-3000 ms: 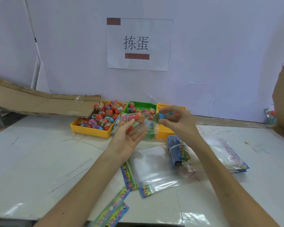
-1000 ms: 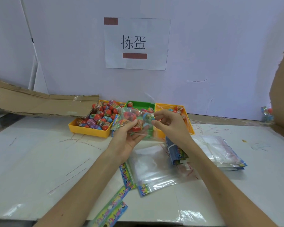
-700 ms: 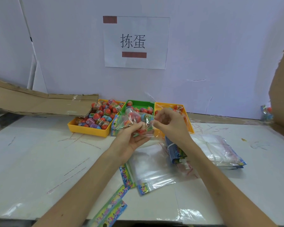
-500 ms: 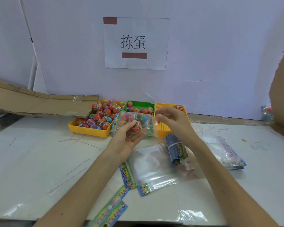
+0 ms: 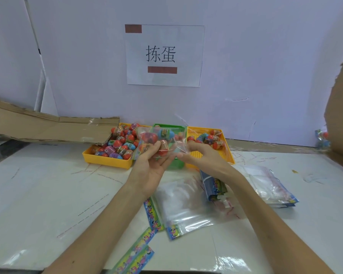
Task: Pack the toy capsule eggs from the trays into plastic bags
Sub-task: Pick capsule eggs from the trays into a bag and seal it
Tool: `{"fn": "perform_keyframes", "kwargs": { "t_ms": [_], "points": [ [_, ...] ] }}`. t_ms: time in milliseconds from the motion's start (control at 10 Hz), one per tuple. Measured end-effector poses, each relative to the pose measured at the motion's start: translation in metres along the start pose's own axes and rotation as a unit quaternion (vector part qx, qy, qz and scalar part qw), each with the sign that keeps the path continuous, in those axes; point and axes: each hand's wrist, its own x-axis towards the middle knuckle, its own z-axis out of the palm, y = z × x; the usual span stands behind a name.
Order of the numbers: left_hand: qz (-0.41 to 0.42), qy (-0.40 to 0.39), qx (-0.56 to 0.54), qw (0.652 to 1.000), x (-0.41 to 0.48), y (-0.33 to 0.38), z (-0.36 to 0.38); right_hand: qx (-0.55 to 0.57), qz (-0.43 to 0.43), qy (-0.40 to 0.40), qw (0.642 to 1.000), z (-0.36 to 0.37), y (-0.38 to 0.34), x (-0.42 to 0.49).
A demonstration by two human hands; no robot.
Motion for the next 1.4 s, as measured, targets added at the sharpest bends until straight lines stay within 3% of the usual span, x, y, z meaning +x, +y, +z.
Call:
{"fn": "perform_keyframes", "kwargs": {
  "t_ms": [100, 300, 500, 600, 800, 900, 1000, 1100, 1200, 1300, 1400],
  "points": [
    [-0.008, -0.016, 0.042, 0.999, -0.003, -0.001, 0.002, 0.077, -0.066, 0.05, 0.994, 0.002, -0.005, 0.002],
    [-0.011, -0.006, 0.016, 1.0, -0.004, 0.003, 0.001, 0.201, -0.042, 0.176, 0.963, -0.009, 0.004, 0.007],
    [-0.02, 0.021, -0.005, 1.0, -0.006, 0.003, 0.002, 0.294, 0.005, 0.179, 0.939, -0.02, 0.006, 0.008],
    [-0.012, 0.041, -0.022, 0.999, -0.006, 0.004, 0.003, 0.28, 0.015, 0.145, 0.949, -0.027, 0.006, 0.007],
    [-0.007, 0.059, -0.049, 0.997, -0.005, 0.008, 0.001, 0.296, -0.031, -0.043, 0.954, -0.075, -0.009, 0.014],
    [-0.007, 0.058, -0.052, 0.997, -0.006, 0.008, 0.002, 0.484, -0.061, -0.159, 0.858, -0.106, -0.016, 0.019],
    [-0.015, 0.059, -0.052, 0.997, -0.006, 0.006, 0.001, 0.33, 0.119, -0.112, 0.93, -0.111, 0.008, 0.048],
    [-0.022, 0.057, -0.059, 0.996, -0.002, 0.007, -0.003, -0.302, 0.225, -0.103, 0.921, -0.117, 0.02, 0.069],
    [-0.02, 0.048, -0.055, 0.997, 0.001, 0.007, -0.002, -0.151, 0.143, 0.004, 0.978, -0.135, -0.009, 0.075],
    [-0.01, 0.039, -0.05, 0.998, -0.002, 0.005, -0.003, -0.065, 0.052, -0.08, 0.993, -0.145, -0.036, 0.058],
    [-0.007, 0.029, -0.054, 0.998, -0.002, 0.005, -0.006, 0.202, 0.007, -0.123, 0.972, -0.141, -0.026, 0.043]
  ]
}}
